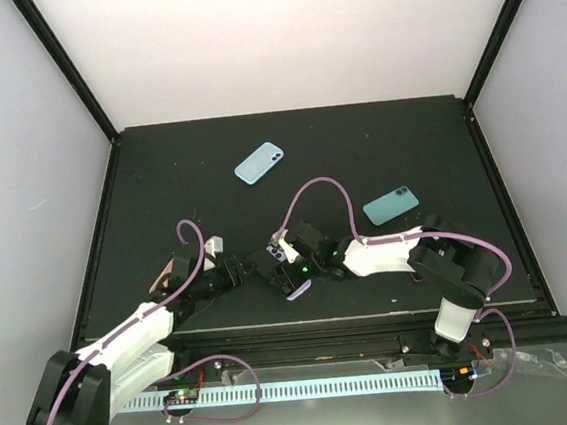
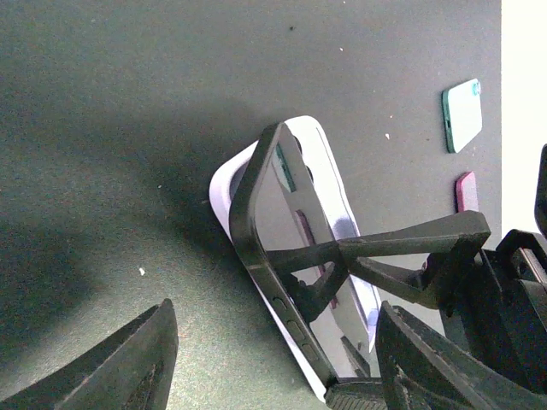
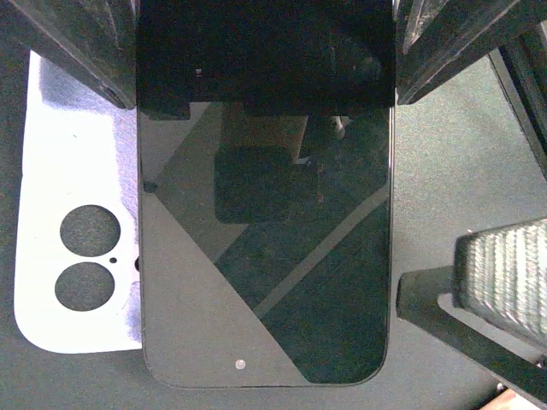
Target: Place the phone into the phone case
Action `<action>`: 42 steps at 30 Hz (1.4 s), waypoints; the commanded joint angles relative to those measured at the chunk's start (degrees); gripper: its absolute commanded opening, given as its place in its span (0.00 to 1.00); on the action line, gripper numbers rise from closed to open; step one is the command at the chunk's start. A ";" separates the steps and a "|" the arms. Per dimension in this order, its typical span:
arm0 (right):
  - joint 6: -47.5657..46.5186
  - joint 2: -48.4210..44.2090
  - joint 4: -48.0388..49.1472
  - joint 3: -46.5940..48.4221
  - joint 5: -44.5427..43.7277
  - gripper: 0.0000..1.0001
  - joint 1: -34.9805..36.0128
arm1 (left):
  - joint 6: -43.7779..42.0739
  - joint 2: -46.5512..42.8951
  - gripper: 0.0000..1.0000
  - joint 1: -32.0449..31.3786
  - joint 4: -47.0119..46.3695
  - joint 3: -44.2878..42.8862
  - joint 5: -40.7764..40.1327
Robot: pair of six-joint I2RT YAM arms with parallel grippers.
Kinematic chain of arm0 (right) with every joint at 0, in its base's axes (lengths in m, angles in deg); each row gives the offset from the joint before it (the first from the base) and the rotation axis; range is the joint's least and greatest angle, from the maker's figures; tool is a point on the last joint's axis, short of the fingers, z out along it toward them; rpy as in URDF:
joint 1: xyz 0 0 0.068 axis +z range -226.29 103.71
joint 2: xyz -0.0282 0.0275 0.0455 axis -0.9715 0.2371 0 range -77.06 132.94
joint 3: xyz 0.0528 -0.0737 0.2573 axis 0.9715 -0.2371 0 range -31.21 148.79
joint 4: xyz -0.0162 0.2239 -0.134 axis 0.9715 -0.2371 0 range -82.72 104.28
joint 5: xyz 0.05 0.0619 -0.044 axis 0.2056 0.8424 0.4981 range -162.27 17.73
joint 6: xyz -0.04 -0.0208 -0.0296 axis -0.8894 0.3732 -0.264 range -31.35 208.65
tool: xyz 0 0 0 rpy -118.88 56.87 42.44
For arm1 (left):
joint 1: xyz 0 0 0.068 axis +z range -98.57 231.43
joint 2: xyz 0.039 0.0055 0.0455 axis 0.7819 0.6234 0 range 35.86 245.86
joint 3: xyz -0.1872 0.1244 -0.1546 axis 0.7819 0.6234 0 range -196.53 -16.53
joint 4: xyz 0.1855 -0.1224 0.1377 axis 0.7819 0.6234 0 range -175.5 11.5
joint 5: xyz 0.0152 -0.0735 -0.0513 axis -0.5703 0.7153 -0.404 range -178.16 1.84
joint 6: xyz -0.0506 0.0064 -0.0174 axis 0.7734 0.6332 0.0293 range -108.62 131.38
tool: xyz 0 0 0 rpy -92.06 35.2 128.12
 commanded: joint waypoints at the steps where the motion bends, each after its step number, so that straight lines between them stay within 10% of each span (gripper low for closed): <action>1: 1.06 -0.99 3.43 -2.10 -1.42 0.62 0.20 | 0.52 2.30 0.63 0.48 -6.97 0.70 3.27; 28: 4.46 -3.68 4.28 -3.29 -0.47 0.74 0.14 | 3.20 17.17 0.15 0.35 -18.76 0.19 5.15; 42: 5.36 -8.90 -2.01 -3.42 -5.03 0.86 -1.64 | 2.15 22.66 0.14 0.09 -16.00 -2.52 4.29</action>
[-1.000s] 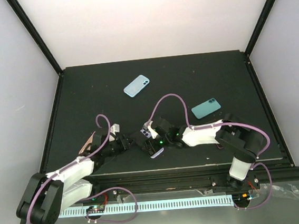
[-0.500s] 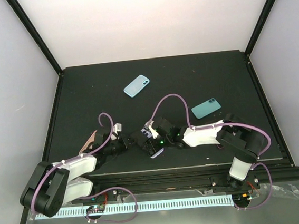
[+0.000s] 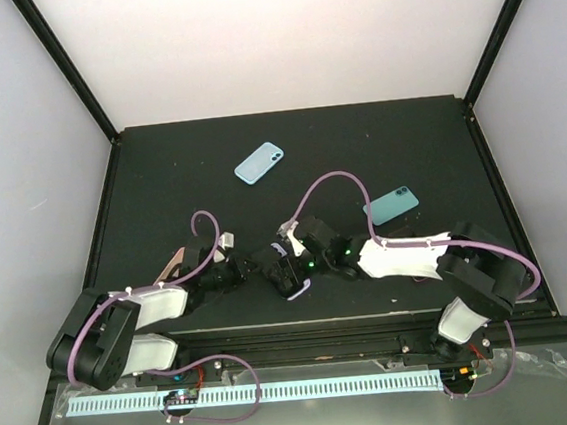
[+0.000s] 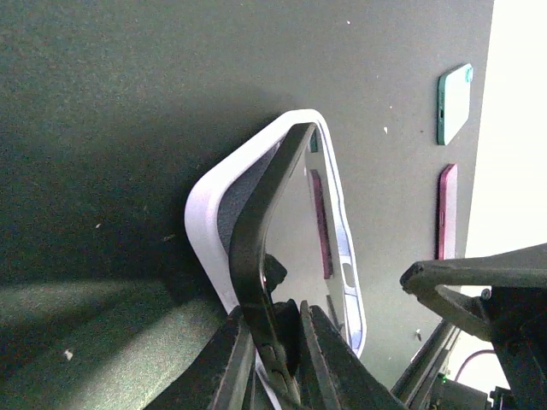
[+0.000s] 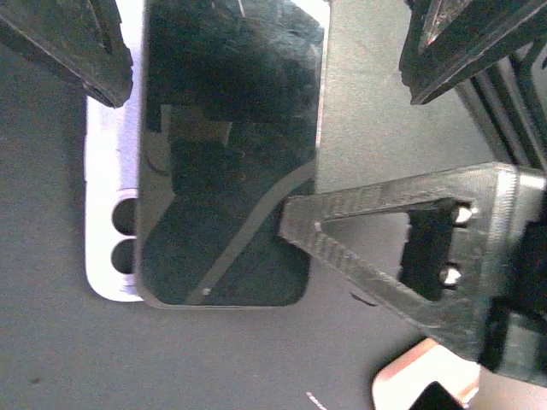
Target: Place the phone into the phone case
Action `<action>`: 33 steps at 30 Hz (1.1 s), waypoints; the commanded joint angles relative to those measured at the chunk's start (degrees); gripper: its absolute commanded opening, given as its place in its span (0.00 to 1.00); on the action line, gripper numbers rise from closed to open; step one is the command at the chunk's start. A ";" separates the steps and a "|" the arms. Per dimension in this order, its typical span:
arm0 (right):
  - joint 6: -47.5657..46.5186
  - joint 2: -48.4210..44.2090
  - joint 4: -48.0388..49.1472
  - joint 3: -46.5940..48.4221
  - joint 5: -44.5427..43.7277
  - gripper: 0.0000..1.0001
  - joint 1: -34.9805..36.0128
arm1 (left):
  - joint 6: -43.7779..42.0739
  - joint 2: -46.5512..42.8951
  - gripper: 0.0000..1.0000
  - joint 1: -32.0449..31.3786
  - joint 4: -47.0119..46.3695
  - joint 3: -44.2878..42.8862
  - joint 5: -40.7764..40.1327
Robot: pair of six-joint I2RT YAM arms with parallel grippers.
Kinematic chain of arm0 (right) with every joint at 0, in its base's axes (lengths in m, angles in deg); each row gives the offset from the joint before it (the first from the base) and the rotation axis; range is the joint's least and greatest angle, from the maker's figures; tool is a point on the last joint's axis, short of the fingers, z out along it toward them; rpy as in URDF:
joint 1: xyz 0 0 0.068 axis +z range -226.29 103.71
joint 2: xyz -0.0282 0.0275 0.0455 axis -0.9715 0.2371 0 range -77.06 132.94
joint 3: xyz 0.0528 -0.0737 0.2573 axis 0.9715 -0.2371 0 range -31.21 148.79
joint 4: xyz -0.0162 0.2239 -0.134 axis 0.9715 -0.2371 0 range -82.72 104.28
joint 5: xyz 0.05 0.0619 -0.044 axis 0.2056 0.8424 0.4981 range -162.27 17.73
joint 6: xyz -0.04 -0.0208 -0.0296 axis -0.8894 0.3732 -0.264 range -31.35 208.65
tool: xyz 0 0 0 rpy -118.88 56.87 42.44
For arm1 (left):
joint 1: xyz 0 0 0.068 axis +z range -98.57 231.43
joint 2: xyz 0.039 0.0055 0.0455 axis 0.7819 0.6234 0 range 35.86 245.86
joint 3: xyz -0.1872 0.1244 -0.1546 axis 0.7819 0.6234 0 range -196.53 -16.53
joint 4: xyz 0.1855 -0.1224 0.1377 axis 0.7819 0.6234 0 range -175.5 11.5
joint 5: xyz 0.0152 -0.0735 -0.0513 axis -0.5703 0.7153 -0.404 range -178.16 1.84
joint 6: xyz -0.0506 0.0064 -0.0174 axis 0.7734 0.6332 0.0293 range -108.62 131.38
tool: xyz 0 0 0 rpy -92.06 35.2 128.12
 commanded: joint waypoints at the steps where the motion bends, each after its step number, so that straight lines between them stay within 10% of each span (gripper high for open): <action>1: 0.72 -0.87 -2.96 -0.83 -2.91 0.85 -2.03 | -2.29 1.21 0.14 -0.22 3.62 -1.54 -3.11; 33: 27.25 4.10 24.36 -15.75 13.81 0.49 -1.85 | -5.21 1.72 0.18 -2.69 14.44 -5.33 -4.83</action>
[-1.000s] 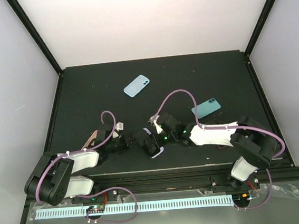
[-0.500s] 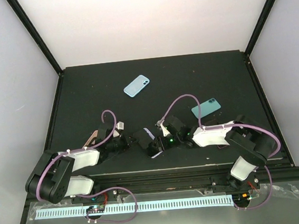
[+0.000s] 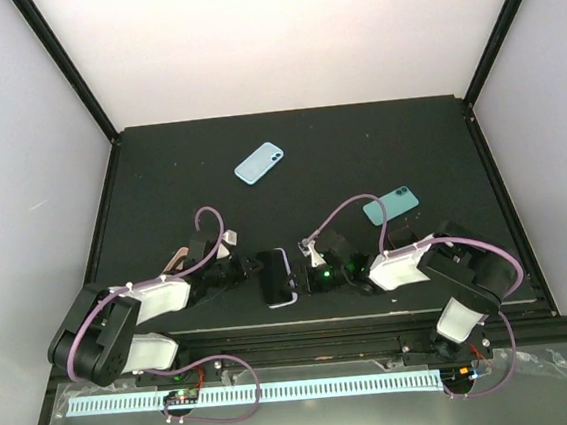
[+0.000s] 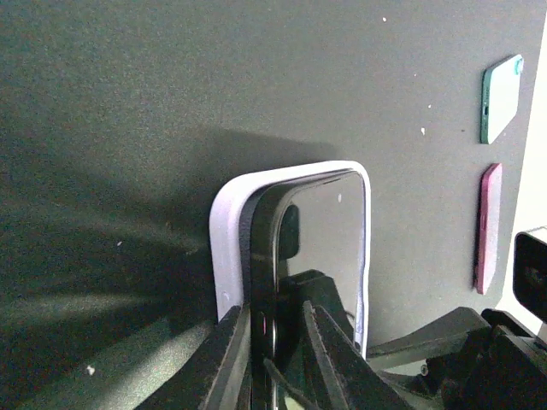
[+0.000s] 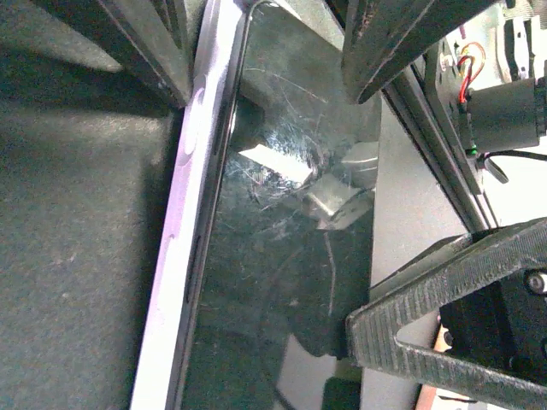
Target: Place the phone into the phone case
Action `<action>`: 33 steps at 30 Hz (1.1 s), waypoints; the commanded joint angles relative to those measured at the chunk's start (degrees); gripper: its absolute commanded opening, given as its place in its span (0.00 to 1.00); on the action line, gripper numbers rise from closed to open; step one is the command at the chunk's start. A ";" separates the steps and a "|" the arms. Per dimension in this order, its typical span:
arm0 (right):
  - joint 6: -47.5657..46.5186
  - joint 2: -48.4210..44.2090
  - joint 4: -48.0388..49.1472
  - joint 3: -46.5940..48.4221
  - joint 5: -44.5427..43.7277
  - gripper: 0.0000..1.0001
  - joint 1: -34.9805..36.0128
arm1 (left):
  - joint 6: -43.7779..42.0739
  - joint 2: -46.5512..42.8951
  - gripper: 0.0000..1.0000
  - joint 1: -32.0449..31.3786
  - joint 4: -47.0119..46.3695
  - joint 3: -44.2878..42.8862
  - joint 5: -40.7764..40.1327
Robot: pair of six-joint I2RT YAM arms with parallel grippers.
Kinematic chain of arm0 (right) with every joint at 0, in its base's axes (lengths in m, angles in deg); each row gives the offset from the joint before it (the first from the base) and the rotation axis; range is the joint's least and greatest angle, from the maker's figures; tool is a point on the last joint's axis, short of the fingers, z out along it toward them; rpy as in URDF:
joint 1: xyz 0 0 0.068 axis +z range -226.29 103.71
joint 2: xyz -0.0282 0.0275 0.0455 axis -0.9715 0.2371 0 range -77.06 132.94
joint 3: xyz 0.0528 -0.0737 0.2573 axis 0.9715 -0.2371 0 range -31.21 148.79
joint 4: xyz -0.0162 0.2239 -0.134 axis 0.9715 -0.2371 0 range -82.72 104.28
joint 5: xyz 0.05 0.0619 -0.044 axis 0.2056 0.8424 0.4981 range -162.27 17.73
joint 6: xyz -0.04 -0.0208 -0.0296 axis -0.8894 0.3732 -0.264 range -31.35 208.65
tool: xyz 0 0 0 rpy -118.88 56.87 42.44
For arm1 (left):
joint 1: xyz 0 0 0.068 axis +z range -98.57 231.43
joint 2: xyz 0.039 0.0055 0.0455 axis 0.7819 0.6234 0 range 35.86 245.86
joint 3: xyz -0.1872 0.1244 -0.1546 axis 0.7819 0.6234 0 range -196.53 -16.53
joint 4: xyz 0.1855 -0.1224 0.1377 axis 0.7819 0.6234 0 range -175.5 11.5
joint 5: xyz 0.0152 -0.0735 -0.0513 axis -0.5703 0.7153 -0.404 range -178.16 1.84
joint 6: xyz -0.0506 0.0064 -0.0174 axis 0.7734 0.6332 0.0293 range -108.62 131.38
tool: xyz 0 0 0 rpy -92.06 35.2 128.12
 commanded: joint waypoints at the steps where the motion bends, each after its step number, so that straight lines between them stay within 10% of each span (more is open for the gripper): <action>1: 4.18 0.83 3.81 -1.54 1.48 0.48 1.06 | -2.71 -0.48 0.19 -1.37 7.33 -0.87 -2.77; 19: -0.92 1.90 -4.50 1.46 -5.83 0.35 0.99 | -5.06 -9.82 0.47 -1.75 16.50 -1.25 -2.46; 33: 1.57 2.71 0.61 -0.14 -3.41 0.28 1.04 | -2.73 -9.76 0.26 -4.95 13.19 0.97 -2.00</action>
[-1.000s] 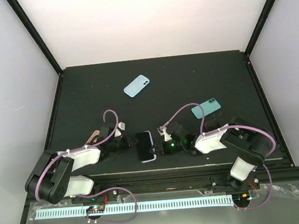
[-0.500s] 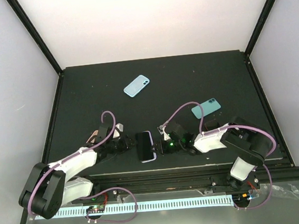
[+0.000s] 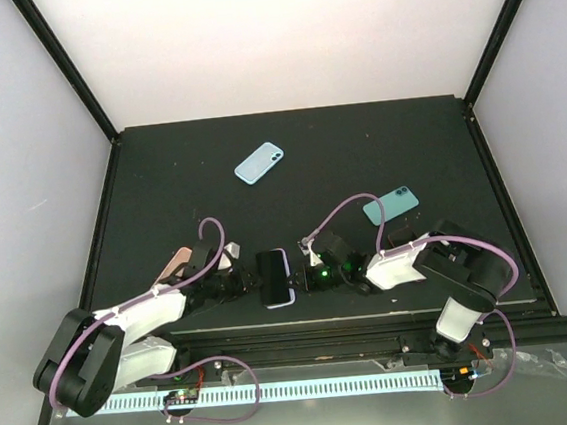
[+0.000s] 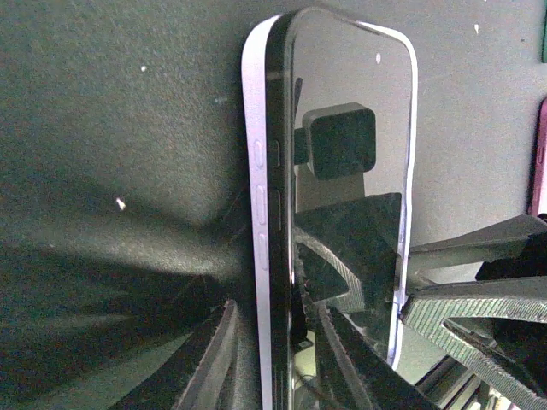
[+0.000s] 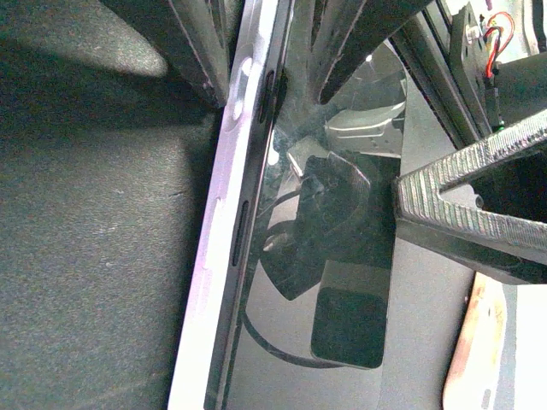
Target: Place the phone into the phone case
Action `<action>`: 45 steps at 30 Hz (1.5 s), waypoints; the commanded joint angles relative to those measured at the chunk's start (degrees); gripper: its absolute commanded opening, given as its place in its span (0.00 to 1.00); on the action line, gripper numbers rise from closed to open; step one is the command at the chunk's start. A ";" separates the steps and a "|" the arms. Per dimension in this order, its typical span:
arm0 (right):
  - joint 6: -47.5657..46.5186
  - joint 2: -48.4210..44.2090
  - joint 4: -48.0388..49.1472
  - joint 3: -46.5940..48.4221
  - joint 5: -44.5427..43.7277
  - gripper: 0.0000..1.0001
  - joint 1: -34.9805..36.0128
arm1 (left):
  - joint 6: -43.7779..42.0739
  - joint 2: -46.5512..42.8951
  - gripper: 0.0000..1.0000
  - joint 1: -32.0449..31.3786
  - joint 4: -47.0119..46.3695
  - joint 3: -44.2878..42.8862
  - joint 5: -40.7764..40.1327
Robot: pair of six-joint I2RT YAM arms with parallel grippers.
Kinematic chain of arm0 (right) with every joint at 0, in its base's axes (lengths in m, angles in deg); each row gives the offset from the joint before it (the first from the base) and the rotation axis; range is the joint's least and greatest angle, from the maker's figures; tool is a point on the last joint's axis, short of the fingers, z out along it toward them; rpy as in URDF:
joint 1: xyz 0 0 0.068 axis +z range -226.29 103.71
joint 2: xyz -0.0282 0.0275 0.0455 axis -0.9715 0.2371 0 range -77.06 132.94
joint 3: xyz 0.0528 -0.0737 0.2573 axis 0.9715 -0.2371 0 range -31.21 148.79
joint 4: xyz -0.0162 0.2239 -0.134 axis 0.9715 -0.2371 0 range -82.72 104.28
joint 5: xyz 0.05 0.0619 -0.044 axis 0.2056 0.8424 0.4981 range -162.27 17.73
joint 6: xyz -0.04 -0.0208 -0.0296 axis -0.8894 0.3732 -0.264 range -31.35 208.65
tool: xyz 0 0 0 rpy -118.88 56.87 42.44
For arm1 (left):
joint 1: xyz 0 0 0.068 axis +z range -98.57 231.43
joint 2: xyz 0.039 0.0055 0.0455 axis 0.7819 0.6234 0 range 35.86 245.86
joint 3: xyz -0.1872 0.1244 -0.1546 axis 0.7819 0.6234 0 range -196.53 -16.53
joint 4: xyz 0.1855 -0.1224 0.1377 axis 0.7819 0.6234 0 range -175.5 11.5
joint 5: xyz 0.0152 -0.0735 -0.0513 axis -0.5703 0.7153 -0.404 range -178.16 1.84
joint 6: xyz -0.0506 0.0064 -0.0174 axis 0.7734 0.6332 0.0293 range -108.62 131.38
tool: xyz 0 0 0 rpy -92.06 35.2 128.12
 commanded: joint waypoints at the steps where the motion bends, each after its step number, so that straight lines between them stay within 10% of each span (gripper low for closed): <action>1: 1.08 1.01 1.22 -1.09 0.30 0.28 0.32 | 1.10 -0.06 0.24 -1.13 -2.50 0.54 0.70; 16: 4.37 -0.12 6.90 -3.55 2.29 0.29 0.40 | 6.12 1.63 0.12 -6.43 -7.70 0.78 -0.95; 31: 4.89 -4.64 0.88 -3.99 -5.95 0.35 -0.04 | 1.47 -6.53 0.29 -5.92 7.27 -2.94 -7.12; 45: 6.06 -0.26 2.66 -0.51 -2.39 0.37 0.01 | 3.44 0.13 0.19 -5.74 -3.25 -0.22 -1.53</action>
